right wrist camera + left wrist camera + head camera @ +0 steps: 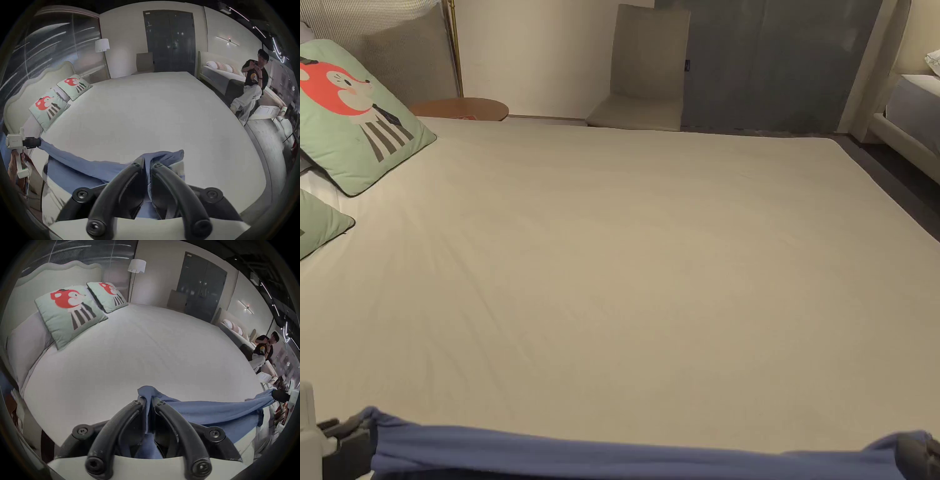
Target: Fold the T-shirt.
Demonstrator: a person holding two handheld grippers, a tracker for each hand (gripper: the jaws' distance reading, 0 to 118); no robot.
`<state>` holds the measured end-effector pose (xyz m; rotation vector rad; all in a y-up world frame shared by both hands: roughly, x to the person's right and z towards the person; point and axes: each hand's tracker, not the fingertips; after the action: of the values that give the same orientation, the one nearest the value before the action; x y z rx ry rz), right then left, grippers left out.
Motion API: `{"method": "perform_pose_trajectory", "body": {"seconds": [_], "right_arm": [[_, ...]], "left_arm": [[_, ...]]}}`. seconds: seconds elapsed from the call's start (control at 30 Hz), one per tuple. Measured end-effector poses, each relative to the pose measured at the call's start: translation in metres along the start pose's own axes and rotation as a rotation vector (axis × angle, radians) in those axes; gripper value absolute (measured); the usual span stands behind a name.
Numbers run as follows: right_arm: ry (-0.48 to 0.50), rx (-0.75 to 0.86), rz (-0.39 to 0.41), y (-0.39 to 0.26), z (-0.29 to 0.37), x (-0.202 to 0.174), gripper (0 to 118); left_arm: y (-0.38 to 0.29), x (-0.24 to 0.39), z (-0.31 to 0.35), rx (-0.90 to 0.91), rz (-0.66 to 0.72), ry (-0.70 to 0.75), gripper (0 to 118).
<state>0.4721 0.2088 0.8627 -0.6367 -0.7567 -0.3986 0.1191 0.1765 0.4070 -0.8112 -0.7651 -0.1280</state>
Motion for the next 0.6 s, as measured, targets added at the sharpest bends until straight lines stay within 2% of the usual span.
{"method": "perform_pose_trajectory", "body": {"seconds": [0.13, 0.53, 0.57, 0.6], "right_arm": [[-0.046, -0.066, 0.035, -0.041, 0.013, -0.003, 6], [-0.086, -0.194, -0.012, -0.108, -0.017, 0.010, 6], [-0.085, -0.193, -0.024, -0.110, -0.018, 0.010, 7], [-0.083, -0.189, -0.037, -0.111, -0.019, 0.011, 10]], "left_arm": [[-0.044, -0.002, 0.019, -0.045, -0.025, 0.026, 1], [-0.104, -0.024, 0.000, -0.139, -0.023, 0.085, 1], [-0.106, -0.025, 0.000, -0.141, -0.016, 0.084, 3], [-0.107, -0.025, 0.000, -0.139, -0.010, 0.081, 22]]}}
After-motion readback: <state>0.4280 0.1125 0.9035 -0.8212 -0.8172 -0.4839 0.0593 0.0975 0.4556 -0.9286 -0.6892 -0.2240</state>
